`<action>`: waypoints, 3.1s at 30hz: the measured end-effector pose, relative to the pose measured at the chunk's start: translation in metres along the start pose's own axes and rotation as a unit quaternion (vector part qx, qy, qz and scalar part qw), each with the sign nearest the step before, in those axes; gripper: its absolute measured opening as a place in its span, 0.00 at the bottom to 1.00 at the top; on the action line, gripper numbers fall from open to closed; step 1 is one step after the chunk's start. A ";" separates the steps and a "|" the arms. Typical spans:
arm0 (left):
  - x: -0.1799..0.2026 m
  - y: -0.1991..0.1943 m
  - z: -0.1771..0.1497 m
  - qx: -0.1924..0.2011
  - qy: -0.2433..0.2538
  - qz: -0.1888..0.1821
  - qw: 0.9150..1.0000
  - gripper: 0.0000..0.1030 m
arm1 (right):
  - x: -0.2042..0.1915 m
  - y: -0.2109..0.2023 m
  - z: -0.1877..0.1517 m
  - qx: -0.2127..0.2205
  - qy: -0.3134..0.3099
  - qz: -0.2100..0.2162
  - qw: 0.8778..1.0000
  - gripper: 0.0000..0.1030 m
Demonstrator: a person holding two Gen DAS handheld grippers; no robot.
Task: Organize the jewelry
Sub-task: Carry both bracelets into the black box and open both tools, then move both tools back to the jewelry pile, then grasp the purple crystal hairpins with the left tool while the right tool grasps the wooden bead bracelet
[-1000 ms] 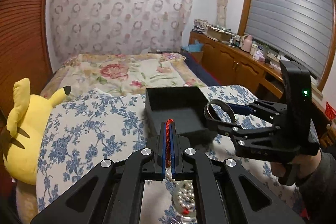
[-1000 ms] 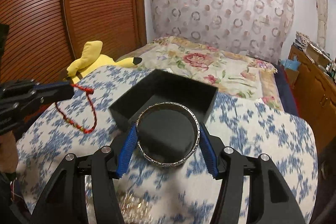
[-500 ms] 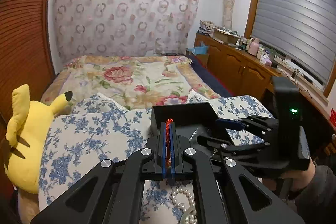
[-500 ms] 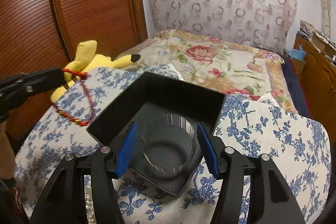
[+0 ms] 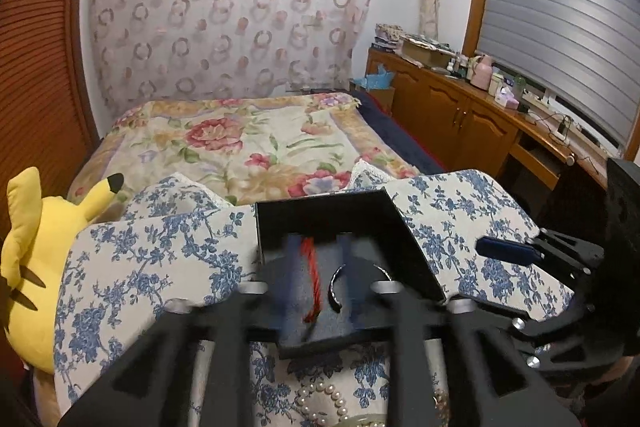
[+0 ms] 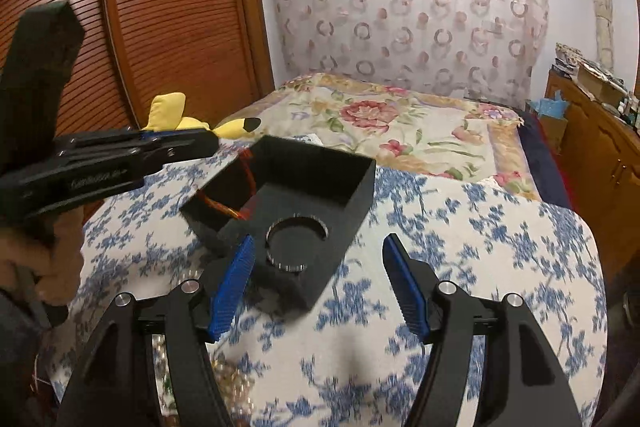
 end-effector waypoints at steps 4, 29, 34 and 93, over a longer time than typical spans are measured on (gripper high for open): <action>-0.003 -0.008 -0.010 0.002 0.006 0.008 1.000 0.48 | -0.006 -0.009 -0.017 0.002 0.004 0.007 1.000 0.67; -0.039 -0.051 -0.118 -0.041 0.028 0.016 0.999 0.92 | -0.062 -0.026 -0.108 -0.075 -0.010 0.024 0.997 0.56; -0.035 -0.051 -0.138 -0.064 0.045 0.021 0.997 0.92 | -0.068 -0.022 -0.113 -0.084 -0.016 0.015 0.996 0.55; -0.064 -0.104 -0.134 -0.007 -0.023 0.018 1.000 0.20 | -0.074 -0.059 -0.074 -0.036 -0.058 -0.010 0.998 0.14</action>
Point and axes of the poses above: each gripper's, at about its wrist camera, not at the fingertips, and y roughly the way its jaws point, x to its right, z to its top, the point moved 2 cm from there along y, roughly the way its jaws point, and after that the axes turned 15 degrees about z, right-handed, at the moved point
